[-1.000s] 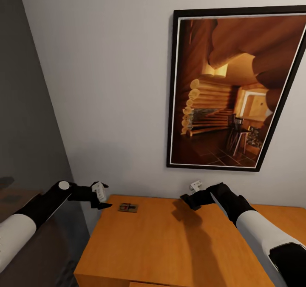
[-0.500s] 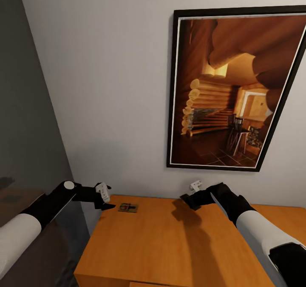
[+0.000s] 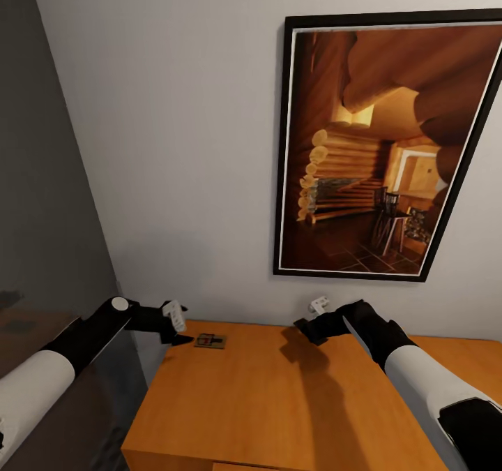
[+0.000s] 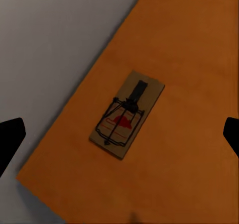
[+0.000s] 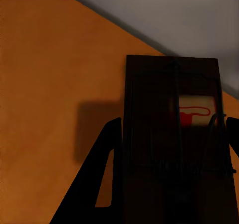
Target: Take the four mousetraps from the cabinet in the bathroom and place them on the bathroom floor. Make sure all four end up on the same floor surface, and ensure that at least two of them are either under or directly next to the same bathroom sink.
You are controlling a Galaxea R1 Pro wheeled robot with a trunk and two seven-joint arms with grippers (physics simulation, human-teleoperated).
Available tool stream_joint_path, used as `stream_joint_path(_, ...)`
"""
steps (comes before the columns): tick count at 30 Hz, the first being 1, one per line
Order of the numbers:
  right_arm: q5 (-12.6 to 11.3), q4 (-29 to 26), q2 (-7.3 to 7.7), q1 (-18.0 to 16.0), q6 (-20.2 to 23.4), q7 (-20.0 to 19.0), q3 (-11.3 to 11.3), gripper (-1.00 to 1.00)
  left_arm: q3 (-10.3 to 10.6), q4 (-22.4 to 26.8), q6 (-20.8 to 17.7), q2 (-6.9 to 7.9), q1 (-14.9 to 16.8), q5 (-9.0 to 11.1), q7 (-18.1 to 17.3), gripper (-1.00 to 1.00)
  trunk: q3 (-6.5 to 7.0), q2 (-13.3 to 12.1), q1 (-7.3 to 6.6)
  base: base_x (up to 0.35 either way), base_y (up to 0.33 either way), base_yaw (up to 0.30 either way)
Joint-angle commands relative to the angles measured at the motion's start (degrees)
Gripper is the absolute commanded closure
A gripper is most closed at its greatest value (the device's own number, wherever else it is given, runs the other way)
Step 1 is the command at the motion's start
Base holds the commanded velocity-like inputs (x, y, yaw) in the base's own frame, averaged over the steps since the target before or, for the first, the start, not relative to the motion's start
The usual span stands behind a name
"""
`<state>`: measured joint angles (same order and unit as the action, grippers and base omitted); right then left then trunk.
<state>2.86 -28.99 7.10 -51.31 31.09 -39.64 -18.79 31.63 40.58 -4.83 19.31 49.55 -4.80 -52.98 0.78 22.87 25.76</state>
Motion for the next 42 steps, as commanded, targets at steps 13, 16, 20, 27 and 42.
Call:
stream_joint_path(13, 0.21, -0.10, -0.20, -0.01, 0.12, -0.35, -0.20, 1.00, -0.06, -0.03, -0.59, -3.64, 0.02, -6.27, 0.36, -1.00, -0.03, 0.05, 0.03, 0.090, 0.081, 0.000)
stream_joint_path(16, 0.21, -0.10, -0.23, -0.01, 0.12, -0.35, -0.20, 1.00, 0.03, -0.17, -0.49, -4.40, 0.02, -6.85, 0.37, -1.00, -0.03, 0.05, 0.03, 0.003, 0.003, 0.000)
stream_joint_path(20, 0.21, -0.08, -0.24, -0.01, 0.12, -0.40, -0.20, 1.00, 1.76, -0.52, -0.21, -5.25, 0.02, -6.89, 0.36, -1.00, -0.03, 0.05, 0.03, 0.000, 0.000, 0.000)
stream_joint_path(27, 0.21, -0.09, -0.27, -0.01, 0.12, -0.36, -0.20, 1.00, 5.84, -0.58, 0.77, -7.40, 0.02, -6.82, -0.03, -1.00, -0.03, 0.05, 0.03, 0.000, 0.000, 0.000)
stream_joint_path(42, 0.21, -0.04, -0.33, -0.01, 0.12, -0.35, -0.20, 1.00, 7.66, -3.03, 10.97, -5.55, 0.02, -6.73, -0.33, -1.00, -0.03, 0.05, 0.03, 0.000, 0.000, 0.000)
